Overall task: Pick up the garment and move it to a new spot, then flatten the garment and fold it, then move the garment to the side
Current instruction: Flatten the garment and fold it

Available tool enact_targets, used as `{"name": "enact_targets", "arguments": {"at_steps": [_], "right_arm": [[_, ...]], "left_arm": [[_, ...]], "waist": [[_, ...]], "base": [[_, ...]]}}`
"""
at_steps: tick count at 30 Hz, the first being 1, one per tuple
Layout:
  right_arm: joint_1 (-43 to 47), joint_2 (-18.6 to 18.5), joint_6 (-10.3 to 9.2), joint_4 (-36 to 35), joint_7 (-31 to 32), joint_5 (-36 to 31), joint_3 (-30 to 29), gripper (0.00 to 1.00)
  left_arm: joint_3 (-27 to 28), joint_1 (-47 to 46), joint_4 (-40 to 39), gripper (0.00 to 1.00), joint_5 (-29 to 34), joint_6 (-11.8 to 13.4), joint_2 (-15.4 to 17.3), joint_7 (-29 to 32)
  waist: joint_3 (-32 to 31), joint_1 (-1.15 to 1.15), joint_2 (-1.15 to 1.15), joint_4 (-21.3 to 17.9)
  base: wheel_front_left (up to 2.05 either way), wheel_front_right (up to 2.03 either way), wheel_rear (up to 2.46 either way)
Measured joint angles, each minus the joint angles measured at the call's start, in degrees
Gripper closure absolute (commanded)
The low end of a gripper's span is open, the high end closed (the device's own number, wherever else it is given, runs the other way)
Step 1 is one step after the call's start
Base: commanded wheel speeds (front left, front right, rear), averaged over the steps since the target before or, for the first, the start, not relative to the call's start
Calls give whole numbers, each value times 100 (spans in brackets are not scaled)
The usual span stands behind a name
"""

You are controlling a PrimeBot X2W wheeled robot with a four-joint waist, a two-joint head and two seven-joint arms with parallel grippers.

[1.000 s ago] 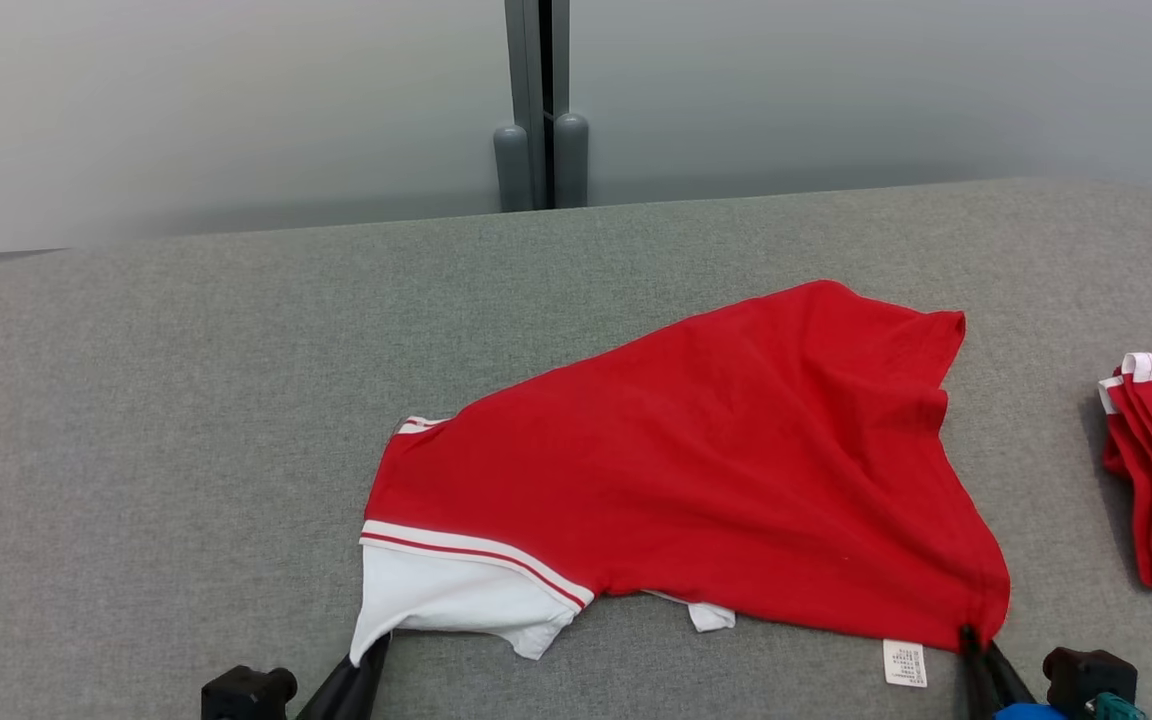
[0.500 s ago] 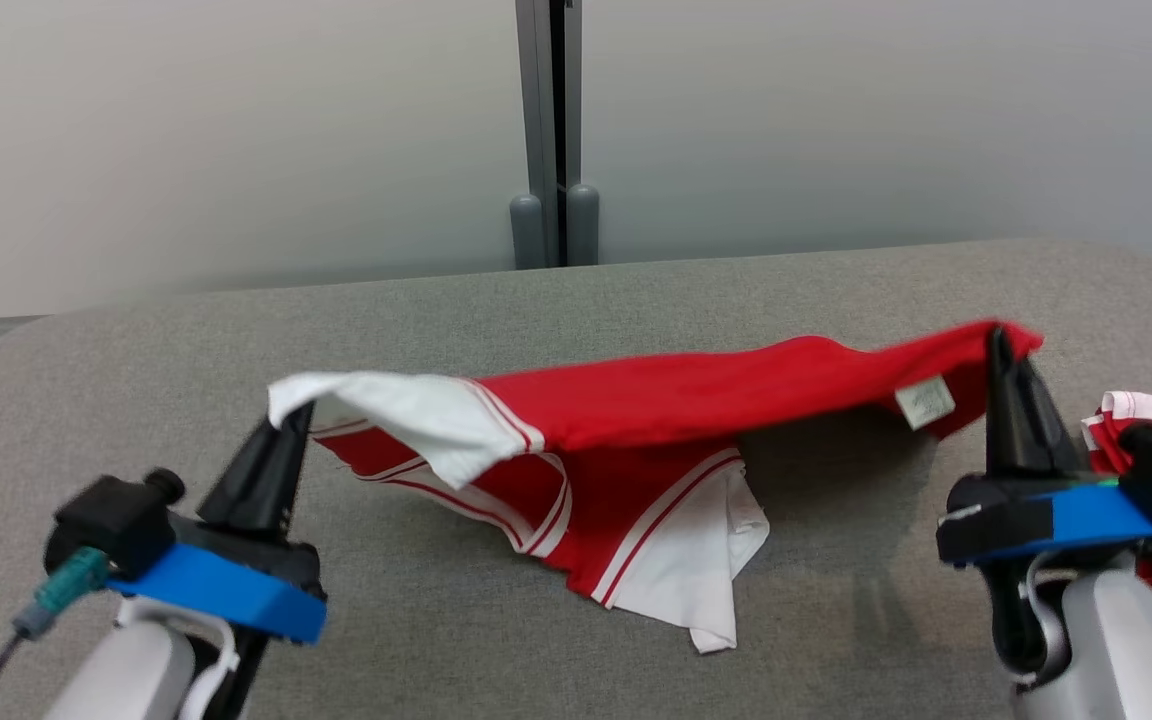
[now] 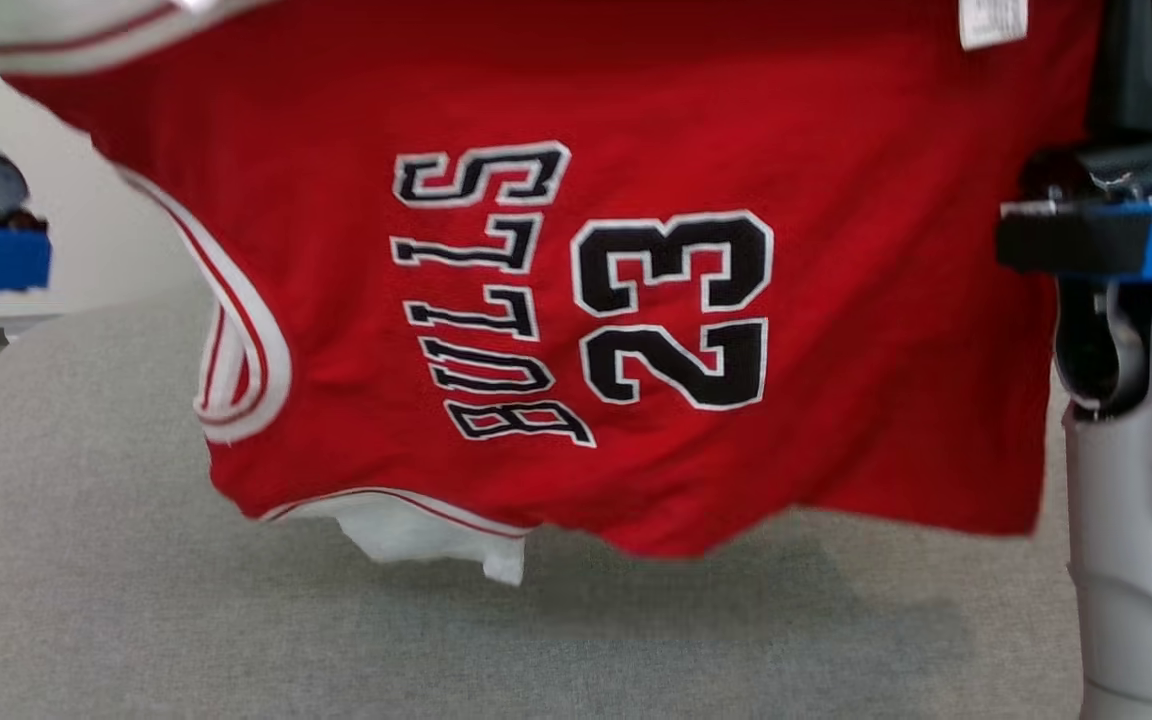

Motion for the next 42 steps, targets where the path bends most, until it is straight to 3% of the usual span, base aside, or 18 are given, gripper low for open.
{"name": "enact_targets", "arguments": {"at_steps": [5,14,19,23,29,37,42], "right_arm": [[-740,36,0,447,155,-497,62,100],[-2197,155,1,1319,59,-1112,-323,100],[-2898,170,7,1545,-77,-1302,-660,100],[-2943,172,7,1785,-123,-1244,-678,100],[-1776,182,8,1936,-140,-783,-602,100],[853,178,7,1808,-145,91,-338,100],[2021,168,5,1798,-146,512,-330,100]], "left_arm": [[-192,-691,342,100,69,0,138,193],[-793,-1961,1349,100,-443,-2,442,-23],[-714,-2767,1697,100,-443,-5,516,-172],[-626,-2817,1694,100,-522,-7,454,-180],[-617,-1556,1667,100,-780,-7,234,-178],[-360,1030,1506,100,-814,-5,-661,-178],[-377,2125,1649,100,-678,-5,-1134,-178]], "waist": [[425,1,1,-18],[1465,3,3,-8],[1953,2,3,50],[2250,2,3,99],[2407,2,3,193],[1925,-1,0,348],[1500,-2,-1,405]], "base": [[0,0,0],[0,0,0],[0,0,0],[0,0,0],[0,0,0],[0,0,0],[0,0,0]]}}
